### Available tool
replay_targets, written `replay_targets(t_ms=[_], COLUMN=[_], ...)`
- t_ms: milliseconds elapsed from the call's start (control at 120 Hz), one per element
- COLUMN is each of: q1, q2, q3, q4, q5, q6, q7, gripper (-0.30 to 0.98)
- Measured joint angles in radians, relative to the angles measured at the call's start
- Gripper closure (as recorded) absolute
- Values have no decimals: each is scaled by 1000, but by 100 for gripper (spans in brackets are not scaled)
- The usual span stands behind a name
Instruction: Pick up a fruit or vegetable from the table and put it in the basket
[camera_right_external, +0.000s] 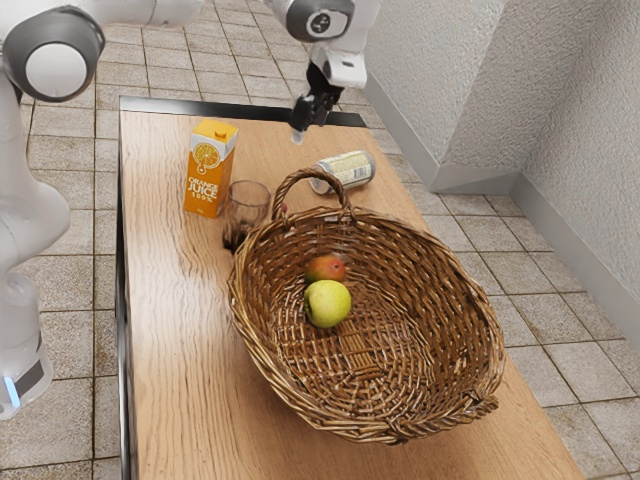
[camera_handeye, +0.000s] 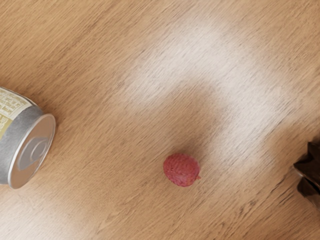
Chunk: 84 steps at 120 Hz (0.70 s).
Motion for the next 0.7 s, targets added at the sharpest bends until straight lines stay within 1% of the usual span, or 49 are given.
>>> replay_targets(t_ms=[133, 267, 317, 592, 700], q1=[17, 129, 149, 115, 84], q2=[51, 73, 76, 101, 102], q3=[0, -1, -1, -16, -17], q4=[-46, -88, -102, -144, -160], q5=[-12, -25, -28, -32, -32], q6=[56, 98, 112, 171, 181], q7=[5, 11, 12, 14, 11], gripper=[0, 0, 0, 0, 0])
